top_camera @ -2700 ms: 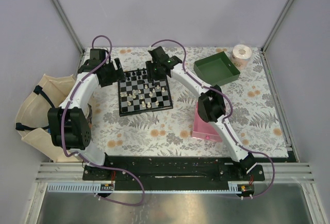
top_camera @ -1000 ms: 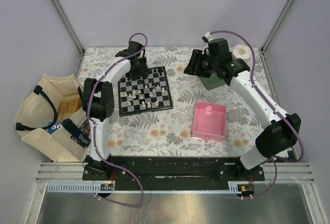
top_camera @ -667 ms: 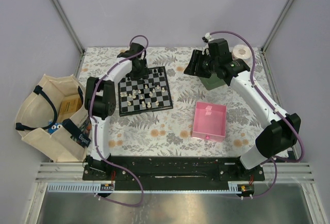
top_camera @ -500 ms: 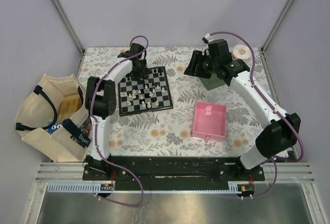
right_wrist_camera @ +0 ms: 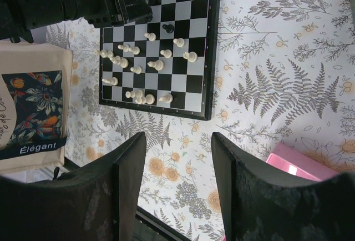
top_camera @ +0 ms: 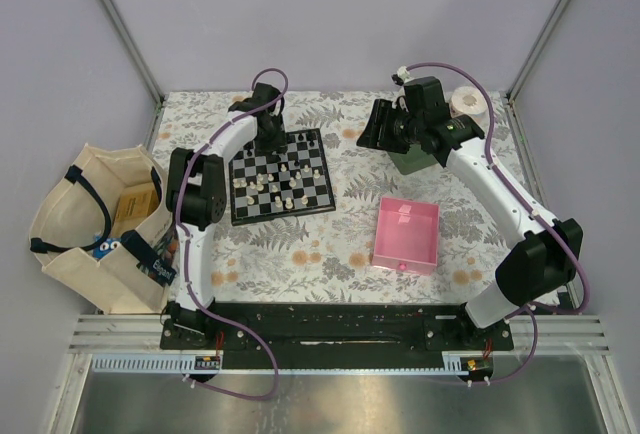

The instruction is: Set up the chess pieces on the board

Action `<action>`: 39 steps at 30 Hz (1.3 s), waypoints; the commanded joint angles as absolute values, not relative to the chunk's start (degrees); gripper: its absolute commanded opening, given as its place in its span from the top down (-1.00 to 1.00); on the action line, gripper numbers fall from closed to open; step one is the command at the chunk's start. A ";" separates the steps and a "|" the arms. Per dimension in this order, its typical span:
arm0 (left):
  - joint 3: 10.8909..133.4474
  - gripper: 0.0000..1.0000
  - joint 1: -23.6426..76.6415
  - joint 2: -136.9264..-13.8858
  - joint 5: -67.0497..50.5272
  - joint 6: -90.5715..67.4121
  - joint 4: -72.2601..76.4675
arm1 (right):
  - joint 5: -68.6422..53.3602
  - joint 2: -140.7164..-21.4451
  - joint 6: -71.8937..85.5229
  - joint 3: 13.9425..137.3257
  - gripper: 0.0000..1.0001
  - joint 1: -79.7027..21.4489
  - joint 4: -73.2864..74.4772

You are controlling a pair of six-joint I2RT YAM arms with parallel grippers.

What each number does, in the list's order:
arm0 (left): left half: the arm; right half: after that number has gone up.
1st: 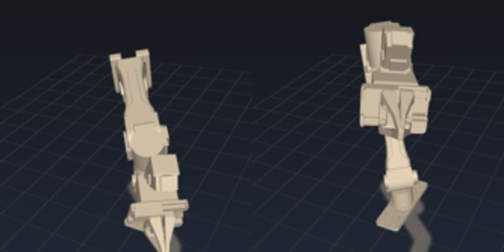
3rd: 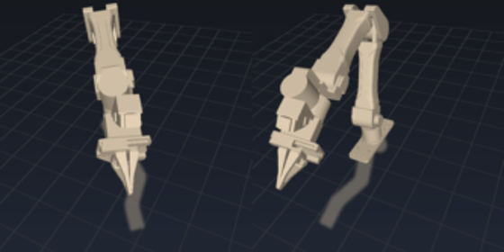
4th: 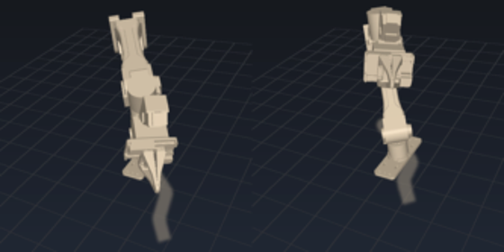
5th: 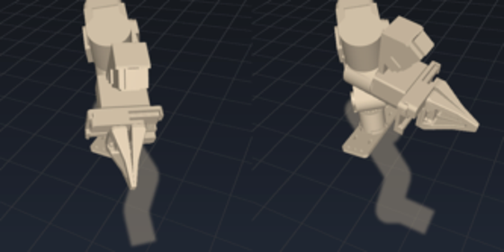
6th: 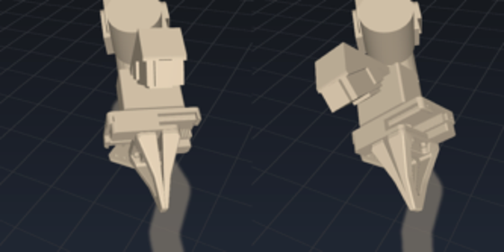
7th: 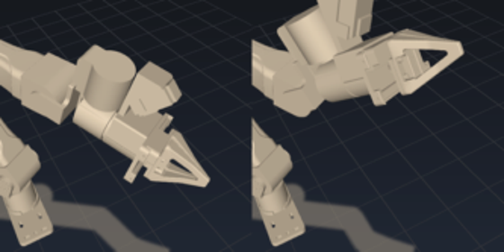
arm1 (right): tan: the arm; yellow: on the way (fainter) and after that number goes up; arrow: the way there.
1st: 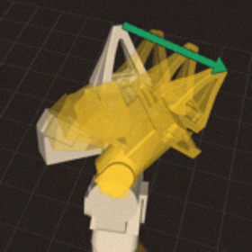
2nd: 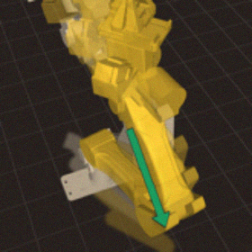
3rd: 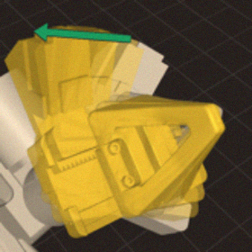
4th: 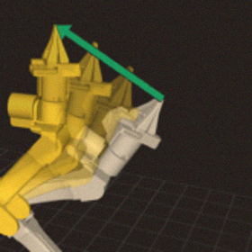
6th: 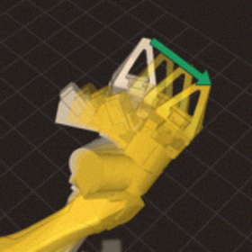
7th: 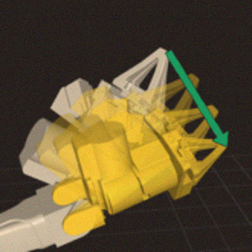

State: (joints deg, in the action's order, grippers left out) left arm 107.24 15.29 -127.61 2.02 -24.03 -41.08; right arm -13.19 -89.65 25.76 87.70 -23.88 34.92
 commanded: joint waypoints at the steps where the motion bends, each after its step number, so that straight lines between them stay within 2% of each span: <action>1: 108.37 0.13 15.38 -127.88 2.90 -24.70 -40.87 | -14.59 -89.47 25.31 87.71 -0.19 -23.55 33.40; 31: 107.58 0.21 15.29 -128.41 3.08 -24.08 -40.43 | -16.35 -90.79 25.93 87.98 -0.18 -23.47 33.40; 39: 107.84 0.40 15.38 -128.41 2.81 -24.00 -40.43 | -16.44 -90.97 25.84 87.89 -0.18 -23.47 33.49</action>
State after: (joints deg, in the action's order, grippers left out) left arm 107.22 15.29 -128.64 2.02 -24.01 -41.06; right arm -14.74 -90.91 25.78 87.70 -23.83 34.94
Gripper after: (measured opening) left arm 0.325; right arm 0.593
